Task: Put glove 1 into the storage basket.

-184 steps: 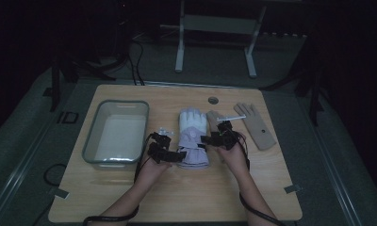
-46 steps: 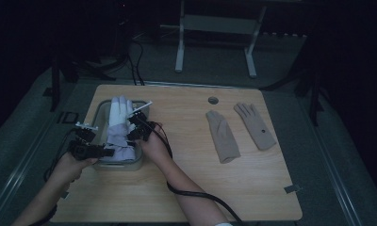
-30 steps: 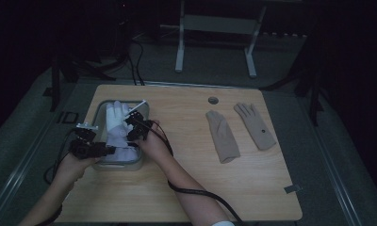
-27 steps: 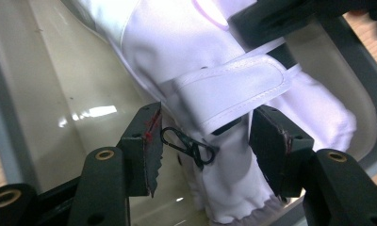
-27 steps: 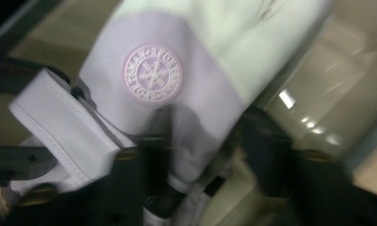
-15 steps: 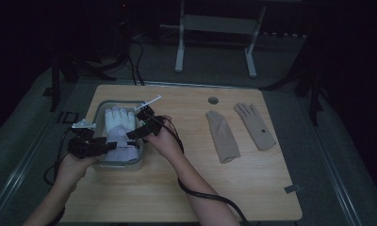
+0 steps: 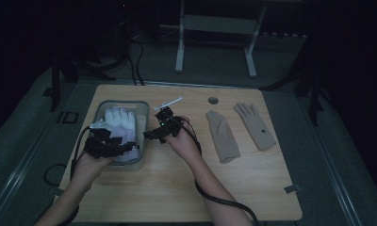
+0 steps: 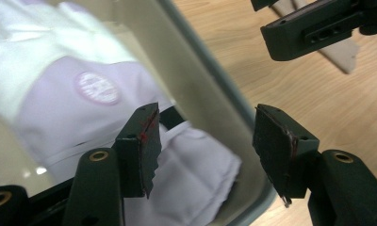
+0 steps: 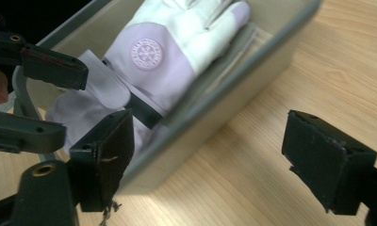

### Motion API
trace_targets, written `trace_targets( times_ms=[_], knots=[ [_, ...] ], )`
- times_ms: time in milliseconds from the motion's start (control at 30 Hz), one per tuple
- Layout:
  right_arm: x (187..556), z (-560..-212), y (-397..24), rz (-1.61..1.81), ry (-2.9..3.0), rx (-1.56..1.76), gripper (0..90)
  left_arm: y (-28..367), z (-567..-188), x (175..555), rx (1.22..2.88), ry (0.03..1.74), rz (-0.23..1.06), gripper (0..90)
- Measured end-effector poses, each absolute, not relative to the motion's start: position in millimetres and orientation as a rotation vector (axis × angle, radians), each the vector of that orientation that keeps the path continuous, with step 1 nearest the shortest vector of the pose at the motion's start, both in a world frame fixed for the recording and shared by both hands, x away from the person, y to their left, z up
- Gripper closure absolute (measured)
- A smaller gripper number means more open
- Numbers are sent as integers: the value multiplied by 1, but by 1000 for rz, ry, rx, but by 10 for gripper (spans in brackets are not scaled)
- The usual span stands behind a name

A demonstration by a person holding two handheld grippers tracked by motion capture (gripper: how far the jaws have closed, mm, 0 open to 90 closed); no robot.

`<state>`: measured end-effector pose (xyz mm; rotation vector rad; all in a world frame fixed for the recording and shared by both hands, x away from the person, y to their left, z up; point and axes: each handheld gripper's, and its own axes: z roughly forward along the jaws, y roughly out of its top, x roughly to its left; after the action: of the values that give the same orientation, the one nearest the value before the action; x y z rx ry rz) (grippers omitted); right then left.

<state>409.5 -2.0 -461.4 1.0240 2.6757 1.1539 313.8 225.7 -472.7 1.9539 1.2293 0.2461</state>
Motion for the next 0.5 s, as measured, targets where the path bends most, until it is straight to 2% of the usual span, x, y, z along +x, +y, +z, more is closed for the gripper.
trace_targets(
  times_ms=[500],
  knots=[
    [403,-466,-60,1135,2630,961,119,170,-474,316,1977,1114,212,408]
  ],
)
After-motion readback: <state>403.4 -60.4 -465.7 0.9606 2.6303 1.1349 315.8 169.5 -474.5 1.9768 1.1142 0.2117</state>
